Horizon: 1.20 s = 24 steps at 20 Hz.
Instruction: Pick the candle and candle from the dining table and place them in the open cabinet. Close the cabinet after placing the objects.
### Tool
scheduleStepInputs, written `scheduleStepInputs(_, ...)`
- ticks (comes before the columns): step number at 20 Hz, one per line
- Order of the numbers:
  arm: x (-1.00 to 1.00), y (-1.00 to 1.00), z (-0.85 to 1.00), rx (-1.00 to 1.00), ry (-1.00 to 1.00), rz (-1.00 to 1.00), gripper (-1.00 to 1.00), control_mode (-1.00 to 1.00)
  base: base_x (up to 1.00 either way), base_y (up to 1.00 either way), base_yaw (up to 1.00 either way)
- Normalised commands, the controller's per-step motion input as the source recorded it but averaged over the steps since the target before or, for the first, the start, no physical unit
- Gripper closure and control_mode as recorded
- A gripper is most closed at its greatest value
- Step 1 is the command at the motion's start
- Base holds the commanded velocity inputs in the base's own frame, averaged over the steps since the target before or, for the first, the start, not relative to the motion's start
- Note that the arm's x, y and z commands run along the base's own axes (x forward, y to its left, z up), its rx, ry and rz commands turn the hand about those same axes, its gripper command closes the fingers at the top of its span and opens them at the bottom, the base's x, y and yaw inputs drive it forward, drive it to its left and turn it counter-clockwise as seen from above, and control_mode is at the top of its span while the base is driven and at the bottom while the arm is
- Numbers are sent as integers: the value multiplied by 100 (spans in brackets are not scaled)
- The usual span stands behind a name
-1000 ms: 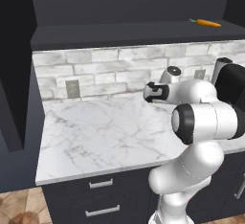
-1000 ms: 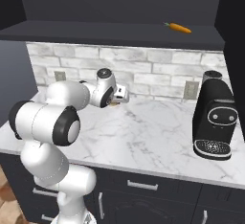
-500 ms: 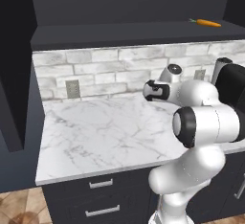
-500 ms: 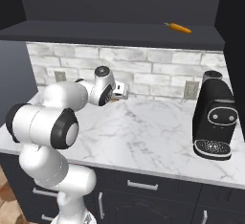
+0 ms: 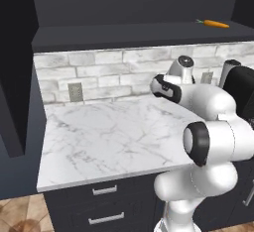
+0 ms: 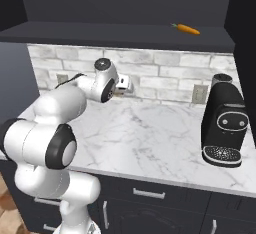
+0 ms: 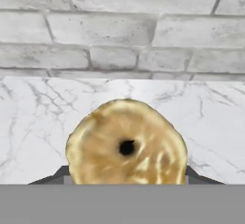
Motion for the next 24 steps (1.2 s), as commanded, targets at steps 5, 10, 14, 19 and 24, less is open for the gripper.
scheduleStepInputs(5, -48, 0, 44, -1, -3, -1, 100, -100, 0, 0, 0)
scheduleStepInputs(10, -55, 0, 44, 0, -7, 0, 100, -100, 0, 0, 0)
scheduleStepInputs(14, -58, 1, 11, 0, -14, 0, 100, -100, 0, 0, 0)
scheduleStepInputs(19, -33, 8, 56, 0, -18, 0, 100, -100, 0, 0, 0)
scheduleStepInputs(24, -23, 5, 79, -1, -16, 0, 100, -100, 0, 0, 0)
